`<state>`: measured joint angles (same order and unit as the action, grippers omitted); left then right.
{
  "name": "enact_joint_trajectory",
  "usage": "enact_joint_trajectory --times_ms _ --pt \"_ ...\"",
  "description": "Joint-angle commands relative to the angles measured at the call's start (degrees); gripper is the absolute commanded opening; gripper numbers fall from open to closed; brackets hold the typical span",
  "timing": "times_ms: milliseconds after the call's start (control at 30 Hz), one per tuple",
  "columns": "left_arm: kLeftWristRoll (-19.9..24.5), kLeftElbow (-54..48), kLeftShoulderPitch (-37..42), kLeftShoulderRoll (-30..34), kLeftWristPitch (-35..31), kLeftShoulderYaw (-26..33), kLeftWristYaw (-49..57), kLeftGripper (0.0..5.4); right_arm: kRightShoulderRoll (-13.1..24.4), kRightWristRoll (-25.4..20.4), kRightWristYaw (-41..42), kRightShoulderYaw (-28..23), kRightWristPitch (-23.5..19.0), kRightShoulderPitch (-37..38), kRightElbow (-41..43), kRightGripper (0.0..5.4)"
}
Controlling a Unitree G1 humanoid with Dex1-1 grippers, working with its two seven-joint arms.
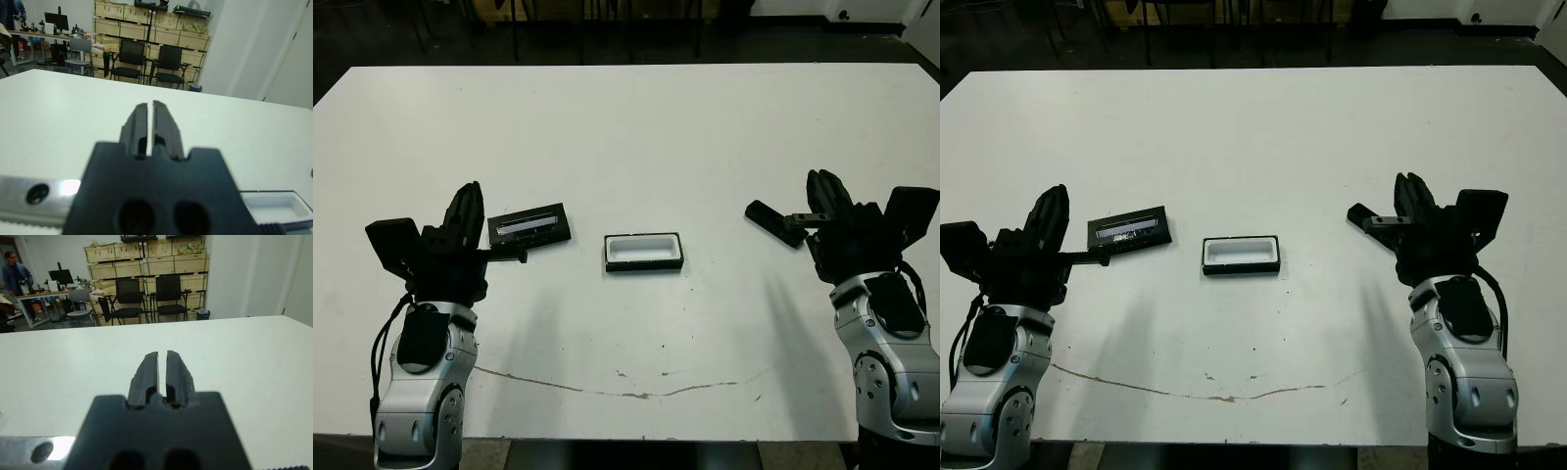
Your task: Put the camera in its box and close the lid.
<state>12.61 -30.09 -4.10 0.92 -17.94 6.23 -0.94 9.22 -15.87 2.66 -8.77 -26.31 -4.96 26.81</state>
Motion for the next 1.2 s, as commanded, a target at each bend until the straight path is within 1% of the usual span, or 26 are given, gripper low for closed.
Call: enact_joint_trajectory --times_ms 33,233,333,400,467,533,567,667,700,767,900,933,967,1067,1133,1200 --pt "0.92 -0.29 -0.15 0.14 -1.72 -0.17 -0.04 0.00 0.64 0.44 0.12 0.41 -1.96 0.60 0.72 0.02" --pt "0.72 -0.18 -1.14 0.41 -1.21 -1.50 -0.40 0.00 0.51 0.16 0.39 1.05 -4.69 1.60 1.89 0.02" --pt "0.46 0.50 -1.93 0.67 -0.24 -1.85 -1.09 0.00 1.38 0.14 2.07 1.22 -4.26 2.46 1.49 0.02" --pt "0.33 0.40 -2.38 0.70 -0.17 -1.93 -1.29 0.00 2.70 0.83 3.79 1.04 -2.52 2.72 0.98 0.02" --pt "0.46 0.29 -2.75 0.51 -0.11 -1.98 -1.43 0.00 5.20 2.11 6.11 0.59 0.15 2.51 0.20 0.02" --pt "0.57 0.45 -2.98 0.29 0.14 -2.06 -1.50 0.00 8.01 3.07 8.06 -0.24 1.41 1.72 -0.49 0.02" --pt "0.55 0.58 -3.07 0.24 0.33 -2.11 -1.52 0.00 9.16 3.43 8.72 -0.60 1.54 1.29 -0.72 0.02" --pt "0.45 0.59 -3.12 0.22 0.35 -2.22 -1.42 0.00 15.26 5.11 11.85 -1.51 0.09 -1.56 -2.08 0.31" --pt "0.28 0.61 -3.10 0.33 0.45 -2.25 -1.43 0.00 17.77 5.78 13.66 -1.63 0.59 -3.09 -4.03 0.46" --pt "-0.31 0.74 -3.12 0.60 0.82 -2.36 -1.40 0.00 21.44 6.46 17.01 -1.80 2.03 -5.96 -8.81 0.79" --pt "-0.19 0.63 -3.13 0.64 0.56 -2.18 -1.50 0.00 28.18 6.92 24.94 -0.49 2.47 -11.81 -19.00 1.46" --pt "-0.19 0.64 -3.12 0.64 0.58 -2.16 -1.53 0.00 29.10 5.73 27.92 -0.50 2.68 -13.29 -22.02 1.66" --pt "-0.20 0.63 -3.10 0.61 0.57 -2.17 -1.54 0.00 29.96 5.10 31.06 -0.18 4.07 -14.93 -25.96 1.82" --pt "0.12 0.53 -3.04 0.43 0.21 -2.12 -1.54 0.00 31.42 5.34 38.42 1.69 9.63 -18.88 -36.28 2.35" --pt "0.40 0.65 -3.03 0.38 0.14 -2.10 -1.71 0.00 31.79 4.90 44.10 3.32 11.82 -21.44 -42.39 2.71" --pt "-0.15 0.83 -3.07 0.76 0.37 -2.33 -1.88 0.00 31.74 5.13 48.31 4.87 13.71 -23.38 -46.73 3.05"
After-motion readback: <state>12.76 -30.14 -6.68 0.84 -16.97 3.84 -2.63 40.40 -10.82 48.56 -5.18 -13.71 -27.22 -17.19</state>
